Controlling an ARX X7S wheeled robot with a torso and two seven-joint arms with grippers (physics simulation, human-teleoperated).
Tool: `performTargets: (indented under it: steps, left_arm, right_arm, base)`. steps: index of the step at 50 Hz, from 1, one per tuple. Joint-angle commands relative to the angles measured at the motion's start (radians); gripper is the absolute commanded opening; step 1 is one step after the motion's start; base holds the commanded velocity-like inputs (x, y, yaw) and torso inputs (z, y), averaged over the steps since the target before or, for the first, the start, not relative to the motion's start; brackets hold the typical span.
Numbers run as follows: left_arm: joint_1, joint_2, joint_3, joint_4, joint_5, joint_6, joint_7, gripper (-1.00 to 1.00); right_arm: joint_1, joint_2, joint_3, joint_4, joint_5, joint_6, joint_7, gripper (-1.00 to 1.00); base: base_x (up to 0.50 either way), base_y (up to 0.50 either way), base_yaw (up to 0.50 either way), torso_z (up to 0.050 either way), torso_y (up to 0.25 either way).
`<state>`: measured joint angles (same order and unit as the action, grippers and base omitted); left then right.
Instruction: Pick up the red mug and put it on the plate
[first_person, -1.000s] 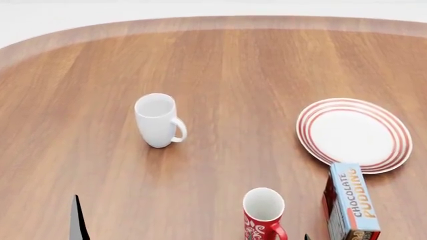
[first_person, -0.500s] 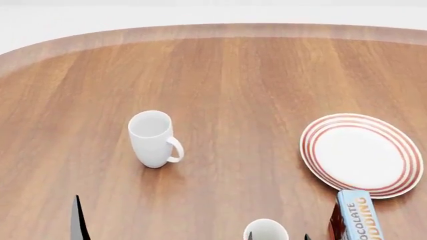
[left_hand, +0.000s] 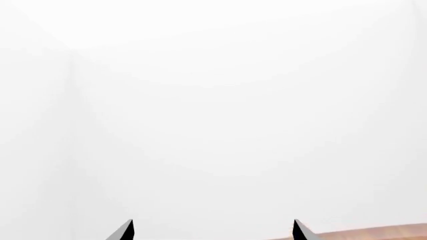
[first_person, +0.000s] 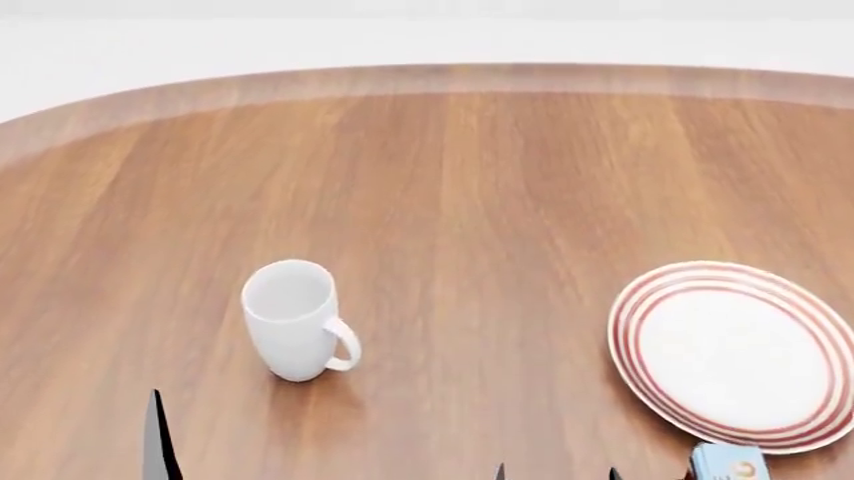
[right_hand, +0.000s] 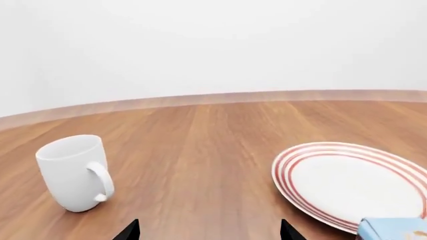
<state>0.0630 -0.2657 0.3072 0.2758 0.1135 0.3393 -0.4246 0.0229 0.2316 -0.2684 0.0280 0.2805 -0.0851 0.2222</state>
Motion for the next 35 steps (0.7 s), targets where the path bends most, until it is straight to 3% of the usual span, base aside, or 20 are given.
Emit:
performTargets:
  steps: [1, 35]
  left_arm:
    - [-0.003, -0.004, 0.004, -0.002, 0.000, 0.000, -0.005, 1.00]
    - [-0.003, -0.015, 0.017, -0.002, -0.002, 0.004, -0.020, 1.00]
  right_arm:
    - [0.002, 0.003, -0.005, 0.003, 0.003, -0.002, 0.004, 1.00]
    - [0.003, 0.014, -0.019, 0.001, 0.012, -0.005, 0.017, 1.00]
  base:
    - [0.21, 0.00, 0.00, 0.000, 0.000]
    - [0.21, 0.00, 0.00, 0.000, 0.000]
